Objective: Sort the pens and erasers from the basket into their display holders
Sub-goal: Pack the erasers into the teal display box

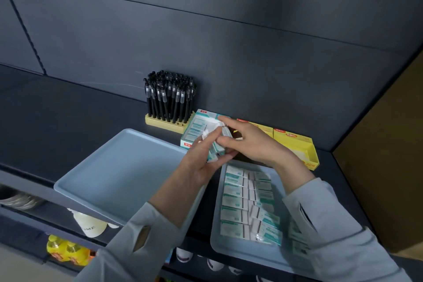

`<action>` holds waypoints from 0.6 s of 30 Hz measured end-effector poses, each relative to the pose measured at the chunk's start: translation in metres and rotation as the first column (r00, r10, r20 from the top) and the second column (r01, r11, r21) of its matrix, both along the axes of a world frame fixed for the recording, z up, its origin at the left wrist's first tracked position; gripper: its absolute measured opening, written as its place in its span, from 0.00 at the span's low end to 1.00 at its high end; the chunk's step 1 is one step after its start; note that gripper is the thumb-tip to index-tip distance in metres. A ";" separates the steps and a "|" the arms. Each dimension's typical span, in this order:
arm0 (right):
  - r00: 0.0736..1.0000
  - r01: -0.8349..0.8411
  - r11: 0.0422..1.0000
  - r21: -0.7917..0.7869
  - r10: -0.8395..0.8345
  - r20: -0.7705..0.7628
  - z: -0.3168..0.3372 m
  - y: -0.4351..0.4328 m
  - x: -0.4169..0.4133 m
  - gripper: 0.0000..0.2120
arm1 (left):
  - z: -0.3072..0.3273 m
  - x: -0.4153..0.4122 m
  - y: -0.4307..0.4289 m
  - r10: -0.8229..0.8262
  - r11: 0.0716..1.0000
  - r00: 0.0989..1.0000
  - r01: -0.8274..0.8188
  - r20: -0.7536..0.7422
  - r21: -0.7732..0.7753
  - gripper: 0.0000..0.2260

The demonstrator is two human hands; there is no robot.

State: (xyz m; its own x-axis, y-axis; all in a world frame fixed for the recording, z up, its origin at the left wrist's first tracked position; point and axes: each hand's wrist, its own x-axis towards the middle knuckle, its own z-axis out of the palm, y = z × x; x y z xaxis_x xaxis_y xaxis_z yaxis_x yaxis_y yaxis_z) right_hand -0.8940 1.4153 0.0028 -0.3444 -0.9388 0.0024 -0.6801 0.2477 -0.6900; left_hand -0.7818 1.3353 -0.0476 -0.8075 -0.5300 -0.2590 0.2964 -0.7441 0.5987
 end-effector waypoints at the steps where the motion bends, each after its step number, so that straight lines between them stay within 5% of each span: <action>1: 0.997 0.002 1.000 -0.018 -0.001 0.074 -0.002 -0.004 -0.001 0.24 | -0.002 0.001 -0.006 -0.006 1.000 1.000 0.006 0.010 0.006 0.21; 6: 0.927 0.127 0.990 -0.059 -0.097 0.362 -0.003 -0.025 -0.002 0.20 | -0.005 0.013 -0.037 -0.029 0.999 0.996 0.032 0.085 -0.034 0.20; 14: 0.851 0.243 0.970 -0.015 -0.205 0.484 -0.006 -0.056 -0.001 0.08 | -0.005 0.020 -0.090 0.007 0.990 0.989 0.015 0.149 -0.142 0.21; 16: 0.845 0.382 0.923 -0.039 -0.332 0.419 -0.010 -0.060 -0.010 0.10 | -0.006 0.023 -0.102 0.029 0.993 0.985 -0.009 0.169 -0.119 0.18; 18: 0.866 0.496 0.867 -0.037 -0.491 0.095 -0.017 -0.063 -0.020 0.12 | -0.010 0.028 -0.112 0.018 0.996 0.982 0.000 0.190 -0.092 0.18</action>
